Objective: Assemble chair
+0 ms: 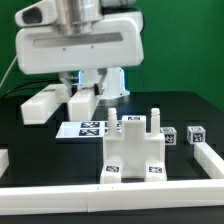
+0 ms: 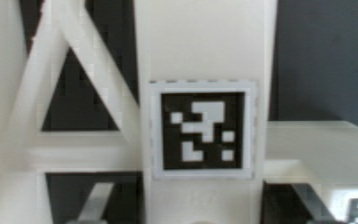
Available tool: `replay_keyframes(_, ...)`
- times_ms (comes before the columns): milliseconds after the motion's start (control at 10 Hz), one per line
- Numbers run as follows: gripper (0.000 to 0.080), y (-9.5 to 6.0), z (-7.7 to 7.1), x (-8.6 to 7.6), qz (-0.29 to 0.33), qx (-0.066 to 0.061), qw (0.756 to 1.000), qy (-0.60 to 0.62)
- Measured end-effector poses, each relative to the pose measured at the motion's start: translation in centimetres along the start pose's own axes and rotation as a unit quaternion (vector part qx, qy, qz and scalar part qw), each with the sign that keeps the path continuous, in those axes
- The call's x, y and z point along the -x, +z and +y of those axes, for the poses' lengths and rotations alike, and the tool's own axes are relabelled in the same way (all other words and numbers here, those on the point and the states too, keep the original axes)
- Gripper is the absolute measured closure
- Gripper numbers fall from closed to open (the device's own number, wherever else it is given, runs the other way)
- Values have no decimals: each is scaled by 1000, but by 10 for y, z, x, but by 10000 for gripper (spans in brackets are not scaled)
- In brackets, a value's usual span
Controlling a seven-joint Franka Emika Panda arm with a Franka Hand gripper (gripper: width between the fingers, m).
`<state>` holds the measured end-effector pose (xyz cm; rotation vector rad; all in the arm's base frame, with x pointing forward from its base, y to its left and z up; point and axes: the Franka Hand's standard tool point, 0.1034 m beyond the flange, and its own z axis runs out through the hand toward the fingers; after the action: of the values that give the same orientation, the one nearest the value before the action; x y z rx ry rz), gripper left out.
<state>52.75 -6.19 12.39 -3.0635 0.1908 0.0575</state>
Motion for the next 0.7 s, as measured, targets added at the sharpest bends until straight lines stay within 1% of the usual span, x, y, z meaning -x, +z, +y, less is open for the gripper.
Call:
replay_keyframes(100, 515, 4, 2, 1, -4, 1, 1000, 2)
replay_keyframes(300, 515, 3, 1, 0, -3, 1, 1000, 1)
replay_keyframes(400, 515, -6, -7, -4, -12, 12, 1000, 7)
replay_keyframes(500, 515, -17, -19, -13, -8, 14, 1000, 2)
replay_keyframes(700, 515, -24, -47, -19, -9, 15, 1000, 12)
